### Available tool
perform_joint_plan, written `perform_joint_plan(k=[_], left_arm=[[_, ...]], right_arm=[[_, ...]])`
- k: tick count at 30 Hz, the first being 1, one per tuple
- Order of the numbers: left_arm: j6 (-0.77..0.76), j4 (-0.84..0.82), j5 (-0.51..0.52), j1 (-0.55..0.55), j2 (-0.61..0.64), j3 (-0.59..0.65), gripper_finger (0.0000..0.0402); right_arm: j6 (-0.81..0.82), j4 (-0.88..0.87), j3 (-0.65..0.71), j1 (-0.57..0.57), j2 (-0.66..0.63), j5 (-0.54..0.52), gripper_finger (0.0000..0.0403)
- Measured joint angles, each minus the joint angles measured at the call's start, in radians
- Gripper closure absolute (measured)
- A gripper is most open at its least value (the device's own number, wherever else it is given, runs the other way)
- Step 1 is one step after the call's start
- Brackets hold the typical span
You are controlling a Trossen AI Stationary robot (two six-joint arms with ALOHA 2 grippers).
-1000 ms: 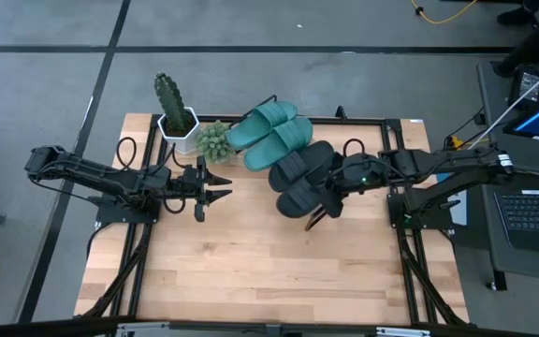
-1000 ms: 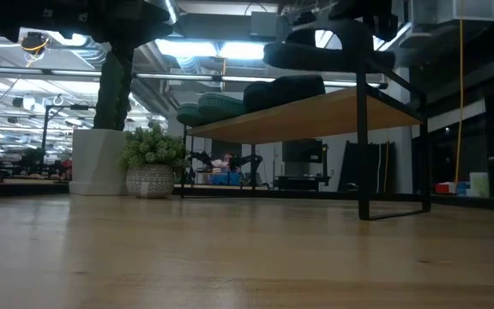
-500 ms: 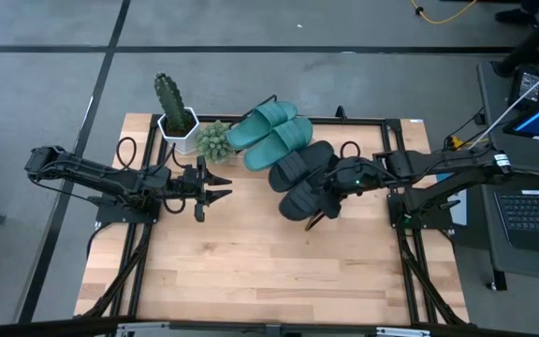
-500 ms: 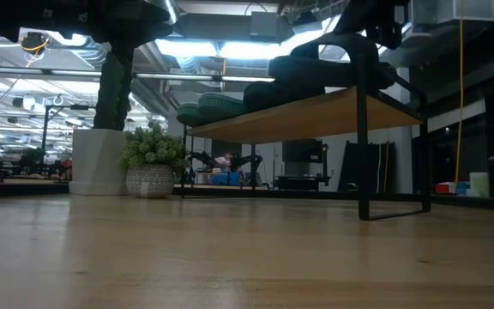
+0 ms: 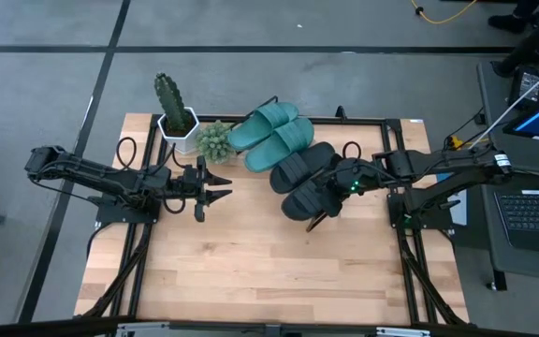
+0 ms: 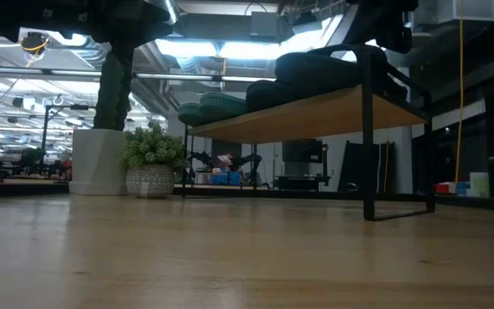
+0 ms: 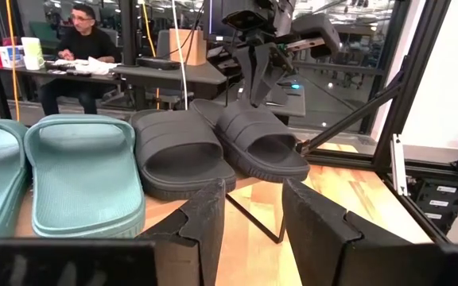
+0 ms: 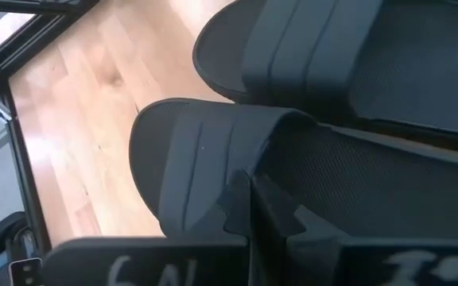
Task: Pick and place slides into the shelf
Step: Put the black slides on the shelf
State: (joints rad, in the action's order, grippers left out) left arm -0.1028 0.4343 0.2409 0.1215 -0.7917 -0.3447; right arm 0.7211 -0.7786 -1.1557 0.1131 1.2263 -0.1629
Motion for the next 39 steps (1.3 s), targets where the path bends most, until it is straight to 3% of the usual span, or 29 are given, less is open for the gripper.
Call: perform_joint_plan(k=[22,39], left_arm=[[0.0,0.0,0.0,0.0,0.0,0.0,0.0282],[0.0,0.0,0.0,0.0,0.0,0.0,0.0282]], right_arm=[[-0.096,-0.039,0.0,-0.098,0.001,0.033,0.04],[-0.101,-0.073,0.0,-0.098,0.001,-0.002,0.0293]])
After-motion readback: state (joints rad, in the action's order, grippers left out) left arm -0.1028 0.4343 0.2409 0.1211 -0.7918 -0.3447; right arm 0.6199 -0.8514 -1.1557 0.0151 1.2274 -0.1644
